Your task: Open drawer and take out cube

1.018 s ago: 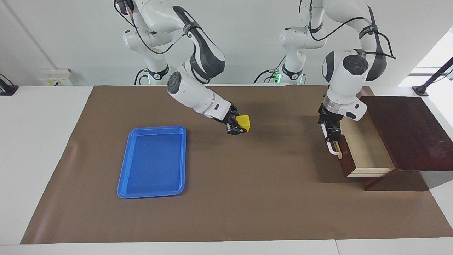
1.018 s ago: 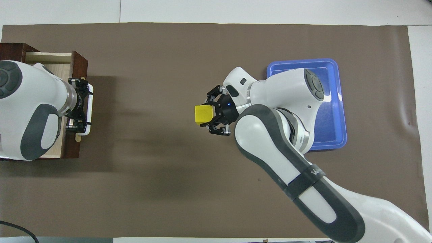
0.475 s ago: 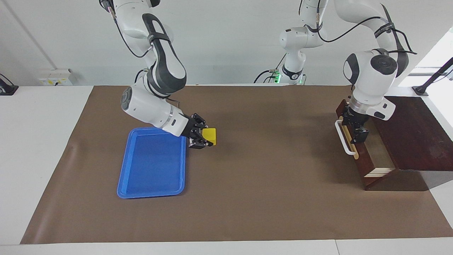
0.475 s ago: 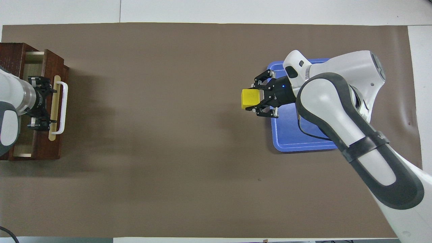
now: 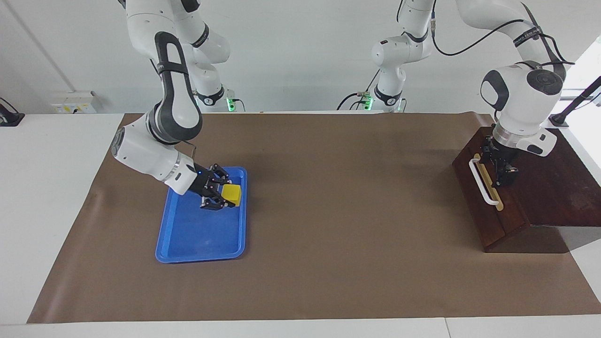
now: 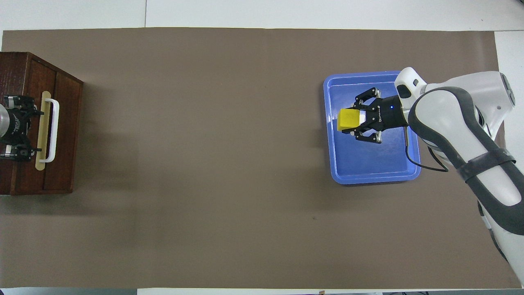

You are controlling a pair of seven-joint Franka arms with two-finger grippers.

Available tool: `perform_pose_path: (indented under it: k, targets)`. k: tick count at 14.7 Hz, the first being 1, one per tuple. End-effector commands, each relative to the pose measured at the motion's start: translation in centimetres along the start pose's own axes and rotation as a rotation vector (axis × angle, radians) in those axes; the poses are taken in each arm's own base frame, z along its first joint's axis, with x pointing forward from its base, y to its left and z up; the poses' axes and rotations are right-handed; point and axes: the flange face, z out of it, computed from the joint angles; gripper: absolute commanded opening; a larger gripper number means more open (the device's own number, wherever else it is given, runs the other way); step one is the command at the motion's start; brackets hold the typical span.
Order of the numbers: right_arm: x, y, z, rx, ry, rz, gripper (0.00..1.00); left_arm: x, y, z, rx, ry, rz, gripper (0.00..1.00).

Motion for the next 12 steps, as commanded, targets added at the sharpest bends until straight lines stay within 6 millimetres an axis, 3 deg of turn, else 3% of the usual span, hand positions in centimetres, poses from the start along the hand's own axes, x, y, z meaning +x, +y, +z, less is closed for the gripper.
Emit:
perform_pose_path:
  k: [1,4,8,12]
  targets:
    - [-3.8,-1.6,-1.0,0.003,-0.015,-0.004,0.0,-0.5,0.7,-4.2,0.055,0.01,0.07,1.0]
    - [-7.2,-1.7,-0.4,0.006,-0.021,-0.071,0.0,-3.4,-0.5,-8.5,0.071,-0.064,0.249,1.0]
    - [-11.7,-2.4,0.6,-0.008,-0.039,-0.124,0.0,-6.5,-3.1,-12.7,0.139,-0.137,0.752,1.0]
    - [-12.8,-2.4,1.2,-0.006,-0.042,-0.134,0.0,-7.7,-3.4,-16.4,0.143,-0.222,1.056,1.0]
